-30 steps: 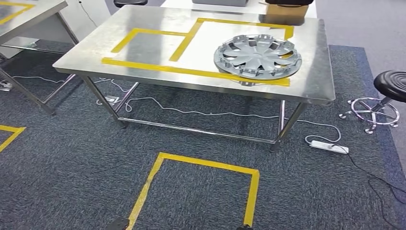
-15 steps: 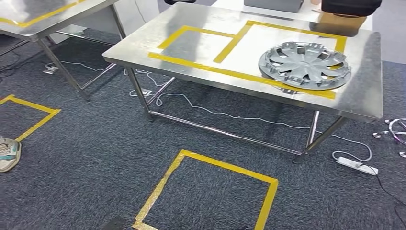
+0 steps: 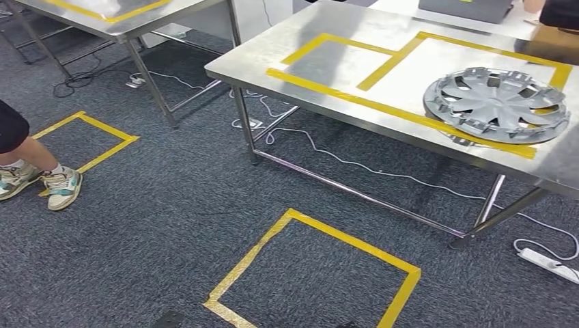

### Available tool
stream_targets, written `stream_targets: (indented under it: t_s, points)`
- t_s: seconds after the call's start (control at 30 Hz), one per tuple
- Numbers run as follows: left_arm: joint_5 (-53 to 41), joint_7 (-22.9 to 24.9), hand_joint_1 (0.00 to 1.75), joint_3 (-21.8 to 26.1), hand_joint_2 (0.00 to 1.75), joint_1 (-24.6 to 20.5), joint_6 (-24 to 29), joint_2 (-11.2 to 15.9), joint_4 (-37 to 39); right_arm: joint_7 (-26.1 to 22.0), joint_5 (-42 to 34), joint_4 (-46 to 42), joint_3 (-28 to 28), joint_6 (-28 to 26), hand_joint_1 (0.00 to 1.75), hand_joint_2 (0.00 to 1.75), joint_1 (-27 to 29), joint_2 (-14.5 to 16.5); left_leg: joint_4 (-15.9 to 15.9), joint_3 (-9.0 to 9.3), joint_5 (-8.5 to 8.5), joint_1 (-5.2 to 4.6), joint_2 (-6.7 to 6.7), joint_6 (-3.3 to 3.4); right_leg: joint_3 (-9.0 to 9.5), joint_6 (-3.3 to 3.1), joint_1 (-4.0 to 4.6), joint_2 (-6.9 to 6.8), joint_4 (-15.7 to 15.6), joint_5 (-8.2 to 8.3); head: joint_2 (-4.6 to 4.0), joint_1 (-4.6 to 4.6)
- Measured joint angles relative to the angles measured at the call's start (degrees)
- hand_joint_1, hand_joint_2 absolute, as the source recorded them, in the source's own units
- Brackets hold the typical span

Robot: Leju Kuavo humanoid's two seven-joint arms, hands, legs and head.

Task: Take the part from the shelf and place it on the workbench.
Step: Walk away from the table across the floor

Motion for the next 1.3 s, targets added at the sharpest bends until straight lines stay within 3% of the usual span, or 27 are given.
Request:
stream_targets:
  t_s: [0.03,0.07,0.1,0.13,0.2,0.27,0.33,0.37,0.43,0.5,0.57,0.63,0.7,0.77,0.83,0.87,0.93,1.0,1.07,1.13,1.2,1.27,1.3]
  points:
    - [-0.01,0.0,0.0,-0.01,0.0,-0.14,0.01,-0.07,0.0,0.07,-0.01,0.01,0.0,0.04,0.0,0.0,0.01,-0.02,-1.65,0.83,0.22,-0.15,0.74,0.39,0.15,0.32,0.19,-0.6,0.02,-0.17,0.0,0.02]
    - [-0.01,0.0,0.0,-0.02,0.0,-0.2,0.01,-0.12,0.0,0.15,-0.01,0.01,0.0,0.07,0.0,0.0,0.0,-0.03,-2.29,1.03,0.06,-0.34,0.65,0.84,0.32,0.61,0.34,-1.23,0.01,-0.32,0.0,0.05]
    - [-0.02,0.0,0.0,-0.02,0.0,-0.16,0.0,-0.1,0.0,0.22,0.0,0.02,0.0,0.09,0.0,0.0,-0.06,-0.04,-2.29,0.94,0.09,-0.36,-0.16,1.44,0.56,0.86,0.27,-1.88,-0.1,-0.43,0.0,0.09]
    - [-0.01,0.0,0.0,-0.02,0.0,-0.02,-0.03,-0.08,0.0,0.31,0.01,0.02,0.0,0.1,0.0,0.0,-0.13,-0.04,-2.34,0.93,0.14,-0.35,-0.82,1.79,0.68,1.19,0.12,-1.7,0.07,-0.72,0.0,0.11]
    - [-0.01,0.0,0.0,-0.01,0.0,0.07,-0.14,-0.07,0.0,0.45,0.08,0.02,0.0,0.1,0.0,0.0,-0.18,-0.04,-2.42,0.97,0.33,-0.22,-2.15,2.51,-0.34,1.71,-0.2,0.85,2.86,-2.73,0.0,0.26]
    - [-0.01,-0.01,0.0,-0.02,0.0,-0.06,-0.29,-0.13,0.0,0.58,0.15,0.05,0.0,0.08,0.0,0.0,-0.06,-0.06,-2.45,0.93,0.46,-0.18,-3.6,3.0,-3.53,1.88,-0.29,3.88,9.79,-6.25,0.0,0.48]
    - [0.0,-0.02,0.0,-0.03,0.0,-0.04,-0.37,-0.15,0.0,0.72,0.17,0.09,0.0,0.08,0.0,0.0,0.09,-0.09,-2.44,0.9,0.49,-0.25,-5.24,3.17,-6.49,1.79,-0.23,4.66,15.46,-7.96,0.0,0.56]
    - [0.01,-0.01,0.0,-0.03,0.0,0.05,-0.37,-0.13,0.0,0.77,0.17,0.1,0.0,0.07,0.0,0.0,0.12,-0.1,-2.44,0.93,0.51,-0.27,-6.08,3.17,-6.8,1.7,-0.23,4.78,15.64,-7.31,0.0,0.58]
    - [0.01,-0.01,0.0,-0.03,0.0,0.17,-0.37,-0.11,0.0,0.79,0.19,0.1,0.0,0.07,0.0,0.0,0.09,-0.11,-2.43,1.01,0.57,-0.21,-7.76,3.04,-4.51,1.48,-0.38,5.71,10.17,-3.57,0.0,0.59]
    - [0.01,-0.02,0.0,-0.03,0.0,0.09,-0.37,-0.14,0.0,0.78,0.24,0.11,0.0,0.07,0.0,0.0,0.05,-0.11,-2.28,0.89,0.65,-0.23,-9.32,2.57,-1.37,1.39,-0.8,8.64,3.32,-0.86,0.0,0.57]
    - [0.0,-0.05,0.0,-0.03,0.0,0.09,-0.37,-0.14,0.0,0.8,0.32,0.14,0.0,0.07,0.0,0.0,-0.09,-0.11,-2.31,0.48,0.92,-0.05,-10.54,1.79,-0.23,1.16,-0.87,10.25,0.81,-0.5,0.0,0.53]
    - [-0.01,-0.09,0.0,-0.03,0.0,0.3,-0.37,-0.12,0.0,0.87,0.37,0.15,0.0,0.07,0.0,0.0,-0.25,-0.11,-2.56,0.13,1.22,0.33,-11.23,0.99,-0.08,0.44,-0.63,9.08,0.45,-0.17,0.0,0.5]
    - [-0.01,-0.09,0.0,-0.03,0.0,0.33,-0.36,-0.12,0.0,0.91,0.4,0.15,0.0,0.07,0.0,0.0,-0.22,-0.13,-0.79,-0.86,-0.14,0.21,-9.17,0.51,0.14,-0.34,-0.59,7.58,-0.06,0.21,0.0,0.26]
    - [-0.02,-0.09,0.0,-0.03,0.0,0.07,-0.34,-0.14,0.0,0.92,0.43,0.15,0.0,0.07,0.0,0.0,-0.05,-0.14,5.19,-3.74,-3.61,0.0,-5.9,0.28,0.23,-0.79,-0.42,5.79,-0.29,0.28,0.0,-0.01]
    - [-0.02,-0.09,0.0,-0.04,0.0,-0.01,-0.34,-0.21,0.0,0.95,0.43,0.15,0.0,0.07,0.0,0.0,0.1,-0.18,11.46,-6.67,-6.03,0.04,-4.53,0.1,0.19,-0.98,-0.22,3.88,-0.29,0.18,0.0,-0.04]
    - [-0.02,-0.09,0.0,-0.05,0.0,0.08,-0.34,-0.25,0.0,0.96,0.43,0.15,0.0,0.07,0.0,0.0,0.1,-0.2,12.38,-7.0,-5.86,0.06,-4.23,0.06,0.18,-1.02,-0.18,3.04,-0.29,0.14,0.0,-0.05]
    - [-0.05,-0.09,0.0,-0.05,0.0,0.22,-0.34,-0.26,0.0,0.95,0.43,0.15,0.0,0.07,0.0,0.0,0.03,-0.22,8.39,-4.62,-2.99,0.05,-3.32,0.11,0.27,-0.91,-0.17,1.58,-0.28,0.04,0.0,-0.07]
    - [-0.11,-0.09,0.0,-0.05,0.0,-0.02,-0.34,-0.27,0.0,0.95,0.46,0.15,0.0,0.07,0.0,0.0,0.03,-0.22,1.33,-0.59,-0.31,-0.2,-0.33,0.42,0.45,-0.47,0.11,0.26,-0.12,-0.29,0.0,-0.15]
    - [-0.15,-0.09,0.0,-0.05,0.0,-0.35,-0.34,-0.26,0.0,1.01,0.52,0.15,0.0,0.08,0.0,0.0,0.05,-0.25,-2.27,1.22,0.24,-0.54,1.33,1.03,0.65,0.12,0.49,-1.13,0.0,-0.62,0.0,-0.1]
    - [-0.17,-0.08,0.0,-0.05,0.0,-0.28,-0.34,-0.2,0.0,1.05,0.58,0.14,0.0,0.08,0.0,0.0,-0.09,-0.26,-2.63,1.13,0.22,-0.62,-0.02,1.71,0.98,0.68,0.47,-2.43,-0.1,-0.88,0.0,0.02]
    - [-0.17,-0.08,0.0,-0.04,0.0,-0.05,-0.34,-0.13,0.0,0.95,0.52,0.14,0.0,0.04,0.0,0.0,-0.25,-0.26,-2.83,1.23,0.41,-0.43,-1.38,2.34,0.64,1.34,0.16,-0.64,1.36,-2.18,0.0,0.2]
    - [-0.17,-0.09,0.0,-0.04,0.0,-0.16,-0.34,-0.16,0.0,0.71,0.14,0.14,0.0,-0.08,0.0,0.0,-0.18,-0.27,-2.92,1.26,0.56,-0.26,-2.53,2.91,-1.99,1.8,-0.07,3.02,7.36,-5.45,0.0,0.55]
    - [-0.17,-0.09,0.0,-0.05,0.0,-0.24,-0.34,-0.19,0.0,0.5,-0.23,0.15,-0.02,-0.25,0.0,0.0,-0.11,-0.28,-2.92,1.25,0.57,-0.26,-3.1,3.08,-3.93,1.87,-0.1,4.08,11.33,-7.14,0.0,0.65]
